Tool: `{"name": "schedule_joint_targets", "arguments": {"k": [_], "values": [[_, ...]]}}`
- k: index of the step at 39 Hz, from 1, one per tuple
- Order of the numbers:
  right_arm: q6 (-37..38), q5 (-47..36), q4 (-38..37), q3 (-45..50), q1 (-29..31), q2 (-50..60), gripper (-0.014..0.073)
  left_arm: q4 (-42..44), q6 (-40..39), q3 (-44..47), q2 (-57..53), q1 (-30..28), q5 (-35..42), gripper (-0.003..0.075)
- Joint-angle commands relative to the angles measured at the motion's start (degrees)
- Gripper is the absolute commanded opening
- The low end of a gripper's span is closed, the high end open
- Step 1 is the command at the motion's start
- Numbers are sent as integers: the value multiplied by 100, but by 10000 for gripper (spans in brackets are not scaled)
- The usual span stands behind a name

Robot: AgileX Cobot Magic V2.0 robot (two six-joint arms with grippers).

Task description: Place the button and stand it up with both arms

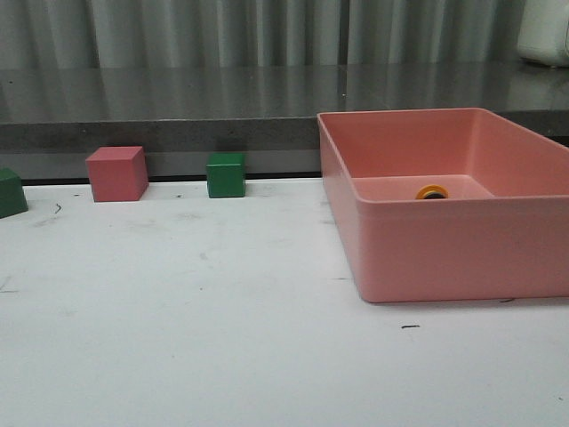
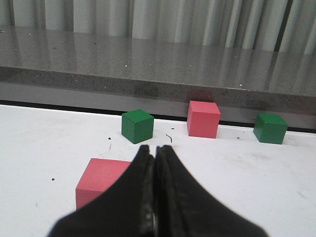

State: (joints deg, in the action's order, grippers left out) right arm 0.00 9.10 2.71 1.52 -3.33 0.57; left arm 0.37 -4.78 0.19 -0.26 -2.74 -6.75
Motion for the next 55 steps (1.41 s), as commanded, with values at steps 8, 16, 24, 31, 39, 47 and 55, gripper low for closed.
{"name": "schedule_joint_targets", "arguments": {"k": [8, 16, 24, 31, 39, 47, 55], "values": [[-33, -422, -2, -26, 38, 96, -63, -37, -25, 39, -126, 2, 494, -20], [-33, -422, -2, -26, 38, 96, -63, -37, -25, 39, -126, 2, 494, -20], [-33, -422, -2, -26, 38, 96, -63, -37, -25, 39, -126, 2, 494, -20], [-33, -422, -2, -26, 38, 96, -63, -37, -25, 39, -126, 2, 494, -20], [-33, -435, -2, -26, 38, 96, -63, -37, -25, 39, -126, 2, 494, -20], [-33, -1030, -2, -41, 38, 96, -63, -37, -25, 39, -126, 2, 1430, -20], [0, -910, 88, -763, 38, 71, -62, -37, -25, -597, -89, 2, 1672, -20]]}}
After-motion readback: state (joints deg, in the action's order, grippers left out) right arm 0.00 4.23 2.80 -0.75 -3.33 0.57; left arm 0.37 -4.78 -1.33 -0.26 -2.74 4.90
